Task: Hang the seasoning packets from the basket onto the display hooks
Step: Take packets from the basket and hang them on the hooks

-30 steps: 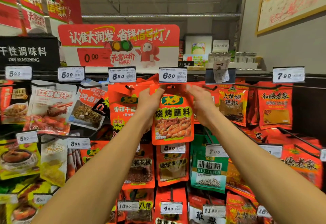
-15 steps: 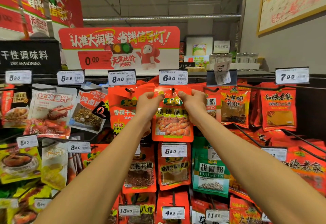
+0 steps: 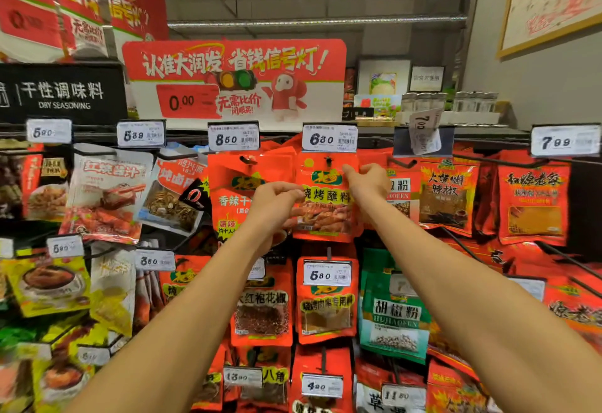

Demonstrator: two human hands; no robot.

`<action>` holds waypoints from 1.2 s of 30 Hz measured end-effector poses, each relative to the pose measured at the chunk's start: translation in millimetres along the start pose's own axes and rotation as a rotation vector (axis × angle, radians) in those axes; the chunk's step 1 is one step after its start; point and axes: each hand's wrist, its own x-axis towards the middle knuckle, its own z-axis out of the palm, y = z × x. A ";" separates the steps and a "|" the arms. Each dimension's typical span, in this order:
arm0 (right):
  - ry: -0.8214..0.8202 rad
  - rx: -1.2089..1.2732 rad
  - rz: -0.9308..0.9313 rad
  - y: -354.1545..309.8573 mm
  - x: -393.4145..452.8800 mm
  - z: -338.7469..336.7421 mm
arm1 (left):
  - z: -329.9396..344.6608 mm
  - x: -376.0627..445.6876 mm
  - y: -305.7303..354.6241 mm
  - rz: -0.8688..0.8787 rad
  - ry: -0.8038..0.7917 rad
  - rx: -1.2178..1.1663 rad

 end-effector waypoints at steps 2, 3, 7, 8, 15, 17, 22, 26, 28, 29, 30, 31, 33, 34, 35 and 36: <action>-0.004 0.041 -0.003 10.2 -6.9 -19.1 | -1.6 -4.1 -0.6 -0.005 -0.026 -0.037; -0.001 0.061 -0.015 17.2 -12.4 -31.0 | -0.4 -7.3 -1.5 -0.006 -0.037 -0.044; -0.201 0.299 0.057 35.8 -43.9 -79.1 | 9.8 -23.5 -1.1 -0.016 -0.061 -0.060; -0.279 0.315 0.065 39.3 -52.8 -93.1 | 14.3 -29.6 -2.1 -0.024 -0.070 -0.067; -0.479 0.393 0.132 94.6 -101.7 -176.7 | 41.4 -97.0 -35.3 -0.141 -0.029 -0.111; -0.526 0.410 0.193 125.9 -116.3 -190.9 | 47.8 -121.7 -56.9 -0.203 -0.008 -0.111; -0.621 0.304 0.441 234.5 -162.0 -204.8 | 66.9 -193.4 -141.3 -0.448 0.074 -0.114; -0.710 0.138 0.673 324.1 -216.6 -204.4 | 83.7 -251.6 -224.0 -0.738 0.091 -0.084; -0.732 0.040 0.761 365.7 -245.9 -202.1 | 89.7 -278.0 -266.1 -0.873 0.087 -0.059; -0.741 -0.003 0.814 386.1 -261.2 -200.7 | 92.0 -291.6 -285.9 -0.933 0.096 -0.047; -0.747 -0.036 0.868 407.6 -276.7 -198.0 | 93.8 -304.7 -306.7 -0.991 0.114 -0.041; -0.748 -0.067 0.927 428.3 -293.2 -196.1 | 95.5 -318.4 -327.5 -1.051 0.133 -0.041; -0.743 -0.121 1.027 470.0 -327.2 -192.2 | 98.9 -346.8 -370.8 -1.164 0.152 -0.030; -0.747 -0.152 1.073 492.6 -346.1 -190.3 | 100.6 -361.3 -394.1 -1.216 0.159 -0.016; -0.741 -0.177 1.120 514.3 -364.9 -189.4 | 102.1 -375.7 -417.1 -1.269 0.168 -0.006; -0.732 -0.202 1.170 536.9 -383.5 -187.5 | 102.3 -389.8 -442.2 -1.313 0.186 -0.006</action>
